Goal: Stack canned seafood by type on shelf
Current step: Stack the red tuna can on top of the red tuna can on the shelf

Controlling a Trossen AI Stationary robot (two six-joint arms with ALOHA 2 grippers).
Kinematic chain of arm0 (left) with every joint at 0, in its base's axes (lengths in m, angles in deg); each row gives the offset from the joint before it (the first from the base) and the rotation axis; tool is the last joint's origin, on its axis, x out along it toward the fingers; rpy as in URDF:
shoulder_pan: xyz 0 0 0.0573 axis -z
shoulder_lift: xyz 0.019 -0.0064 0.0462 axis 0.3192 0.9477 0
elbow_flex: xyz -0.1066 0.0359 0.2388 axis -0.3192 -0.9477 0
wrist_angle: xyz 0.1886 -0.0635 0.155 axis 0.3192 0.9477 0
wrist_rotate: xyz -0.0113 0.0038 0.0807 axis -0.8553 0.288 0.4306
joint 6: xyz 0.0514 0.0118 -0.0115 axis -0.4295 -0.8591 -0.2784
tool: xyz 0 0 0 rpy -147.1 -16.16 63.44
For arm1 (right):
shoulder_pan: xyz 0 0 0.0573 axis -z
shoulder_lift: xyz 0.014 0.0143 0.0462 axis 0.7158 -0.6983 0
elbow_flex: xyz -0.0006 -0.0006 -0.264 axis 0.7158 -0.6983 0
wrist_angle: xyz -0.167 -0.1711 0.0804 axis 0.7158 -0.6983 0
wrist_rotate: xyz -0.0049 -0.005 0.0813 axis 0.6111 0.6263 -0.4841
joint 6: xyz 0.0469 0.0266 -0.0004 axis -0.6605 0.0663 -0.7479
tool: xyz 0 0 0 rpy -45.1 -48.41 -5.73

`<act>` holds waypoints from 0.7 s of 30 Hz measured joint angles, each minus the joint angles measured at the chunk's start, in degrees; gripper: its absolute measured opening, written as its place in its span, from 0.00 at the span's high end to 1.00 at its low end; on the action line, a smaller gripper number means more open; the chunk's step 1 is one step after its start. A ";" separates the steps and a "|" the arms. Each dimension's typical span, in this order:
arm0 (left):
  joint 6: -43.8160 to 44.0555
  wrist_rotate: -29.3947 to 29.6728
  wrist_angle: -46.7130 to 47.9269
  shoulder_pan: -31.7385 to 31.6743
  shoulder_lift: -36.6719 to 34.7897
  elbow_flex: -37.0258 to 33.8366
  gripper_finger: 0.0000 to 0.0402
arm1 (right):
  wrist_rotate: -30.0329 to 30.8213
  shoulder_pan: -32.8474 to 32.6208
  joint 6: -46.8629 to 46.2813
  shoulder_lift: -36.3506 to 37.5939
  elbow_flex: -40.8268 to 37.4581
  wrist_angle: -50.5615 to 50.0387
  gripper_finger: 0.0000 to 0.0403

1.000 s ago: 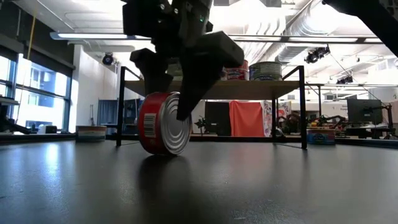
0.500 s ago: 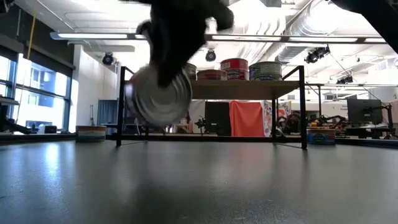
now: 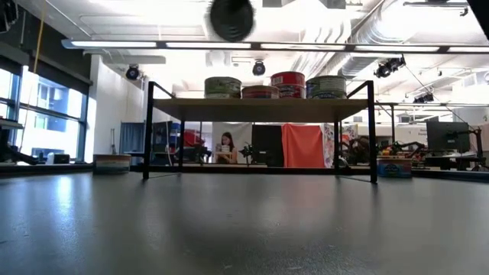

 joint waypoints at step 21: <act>22.70 -8.49 12.82 -9.37 10.81 -0.02 1.00 | 12.95 21.35 1.92 4.73 -0.52 -15.75 0.65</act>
